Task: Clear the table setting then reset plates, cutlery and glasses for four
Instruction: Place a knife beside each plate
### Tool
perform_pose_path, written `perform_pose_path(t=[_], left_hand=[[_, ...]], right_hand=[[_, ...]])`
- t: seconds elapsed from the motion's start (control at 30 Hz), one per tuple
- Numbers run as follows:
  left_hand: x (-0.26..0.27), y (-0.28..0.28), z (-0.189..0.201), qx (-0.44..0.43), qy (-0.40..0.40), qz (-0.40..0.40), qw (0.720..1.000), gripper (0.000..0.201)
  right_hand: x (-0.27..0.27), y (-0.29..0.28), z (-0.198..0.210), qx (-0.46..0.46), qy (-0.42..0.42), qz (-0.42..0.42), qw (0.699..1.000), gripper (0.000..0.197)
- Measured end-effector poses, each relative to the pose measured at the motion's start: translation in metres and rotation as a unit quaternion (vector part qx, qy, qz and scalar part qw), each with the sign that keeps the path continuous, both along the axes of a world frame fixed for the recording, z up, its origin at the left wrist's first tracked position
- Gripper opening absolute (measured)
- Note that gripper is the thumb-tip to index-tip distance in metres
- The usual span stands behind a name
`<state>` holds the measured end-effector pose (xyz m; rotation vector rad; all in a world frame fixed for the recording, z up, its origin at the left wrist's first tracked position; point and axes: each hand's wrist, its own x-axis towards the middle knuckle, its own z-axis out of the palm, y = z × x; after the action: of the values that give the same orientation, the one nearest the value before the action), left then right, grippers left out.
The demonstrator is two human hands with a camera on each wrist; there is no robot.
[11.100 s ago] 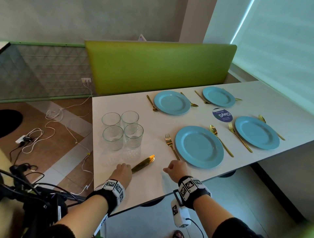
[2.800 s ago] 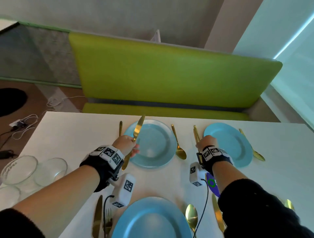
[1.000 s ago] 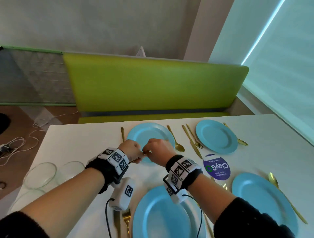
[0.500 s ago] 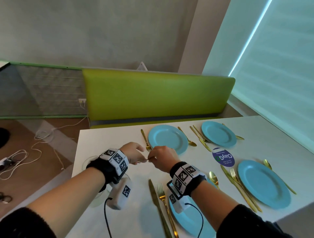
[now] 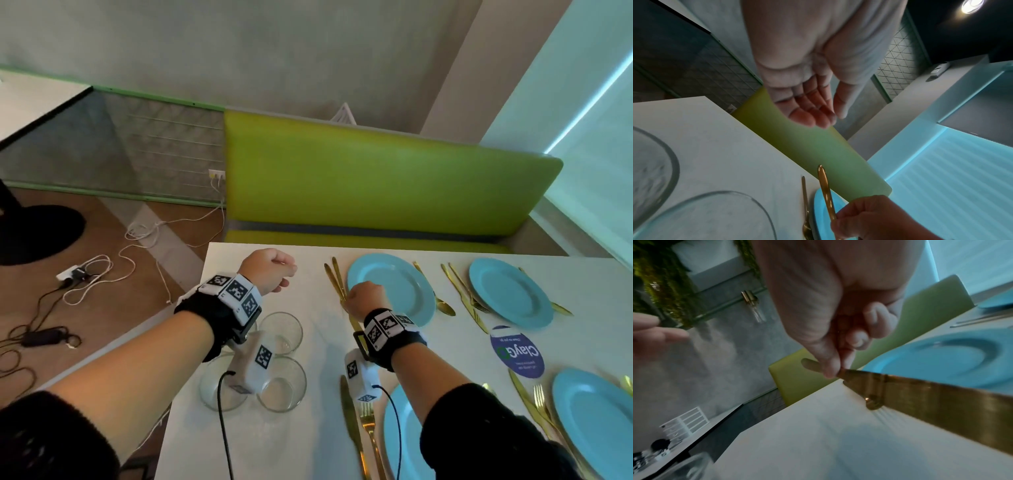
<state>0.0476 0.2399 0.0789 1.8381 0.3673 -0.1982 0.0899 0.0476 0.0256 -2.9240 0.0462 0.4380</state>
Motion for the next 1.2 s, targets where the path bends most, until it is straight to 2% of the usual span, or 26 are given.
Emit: perform_pose_path(t=[0.07, 0.23, 0.43, 0.7, 1.2], left_hand=[[0.009, 0.005, -0.003, -0.016, -0.010, 0.025, 1.000, 0.015], [0.029, 0.012, -0.012, -0.033, -0.010, 0.048, 0.998, 0.015], [0.045, 0.013, -0.026, -0.030, -0.006, 0.058, 0.998, 0.015], [0.057, 0.011, -0.035, -0.032, 0.000, 0.058, 0.998, 0.018], [0.063, 0.008, -0.046, -0.034, 0.011, 0.062, 0.997, 0.019]], right_hand=[[0.017, 0.008, -0.010, -0.007, 0.026, -0.003, 1.000, 0.025], [0.048, 0.018, -0.031, 0.040, 0.053, -0.068, 0.995, 0.032], [0.068, 0.026, -0.048, 0.041, 0.050, -0.107, 0.992, 0.016], [0.077, 0.032, -0.066, 0.066, 0.044, -0.134, 0.988, 0.021], [0.089, 0.034, -0.072, 0.064, -0.003, -0.149, 0.987, 0.023]])
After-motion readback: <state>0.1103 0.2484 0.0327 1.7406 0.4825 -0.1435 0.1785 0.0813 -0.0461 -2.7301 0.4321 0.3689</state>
